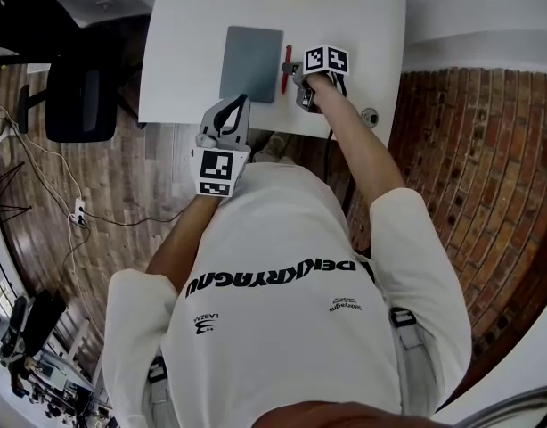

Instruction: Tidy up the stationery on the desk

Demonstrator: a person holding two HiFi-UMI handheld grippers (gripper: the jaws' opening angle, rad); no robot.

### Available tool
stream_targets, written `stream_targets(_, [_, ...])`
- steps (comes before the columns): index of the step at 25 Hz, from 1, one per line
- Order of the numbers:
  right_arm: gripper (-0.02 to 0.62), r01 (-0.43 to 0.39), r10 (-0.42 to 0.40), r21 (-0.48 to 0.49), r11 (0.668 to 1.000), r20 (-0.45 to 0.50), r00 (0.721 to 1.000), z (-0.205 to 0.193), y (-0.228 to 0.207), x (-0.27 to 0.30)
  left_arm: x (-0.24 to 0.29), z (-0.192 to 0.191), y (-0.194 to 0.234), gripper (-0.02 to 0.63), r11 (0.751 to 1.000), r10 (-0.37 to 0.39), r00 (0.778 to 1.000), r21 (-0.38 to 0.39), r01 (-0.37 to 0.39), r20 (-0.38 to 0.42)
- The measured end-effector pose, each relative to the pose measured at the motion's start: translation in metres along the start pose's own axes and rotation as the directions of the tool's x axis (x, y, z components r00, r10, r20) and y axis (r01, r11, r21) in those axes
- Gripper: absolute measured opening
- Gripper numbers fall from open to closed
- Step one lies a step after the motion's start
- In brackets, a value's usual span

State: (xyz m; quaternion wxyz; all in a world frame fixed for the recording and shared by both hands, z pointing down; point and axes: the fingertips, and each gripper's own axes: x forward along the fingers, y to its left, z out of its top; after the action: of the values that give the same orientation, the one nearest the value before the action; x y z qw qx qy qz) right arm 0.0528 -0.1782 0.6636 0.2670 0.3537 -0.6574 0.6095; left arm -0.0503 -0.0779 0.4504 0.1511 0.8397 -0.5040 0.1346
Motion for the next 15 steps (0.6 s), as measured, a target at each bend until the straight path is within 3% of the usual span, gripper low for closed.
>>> stream_targets(9, [0.084,-0.01,0.009,0.051,0.999,0.012,1.0,0.001,0.003,-0.002,0.0,0.0,0.003,-0.002,1.0,-0.008,1.0,0.003,0.008,0.0])
stream_targets(15, [0.083,-0.102,0.086,0.082,0.991,0.171,0.981,0.016,0.023,-0.036,0.0,0.006,0.008,-0.002,1.0,-0.005,1.0,-0.016,0.005,0.024])
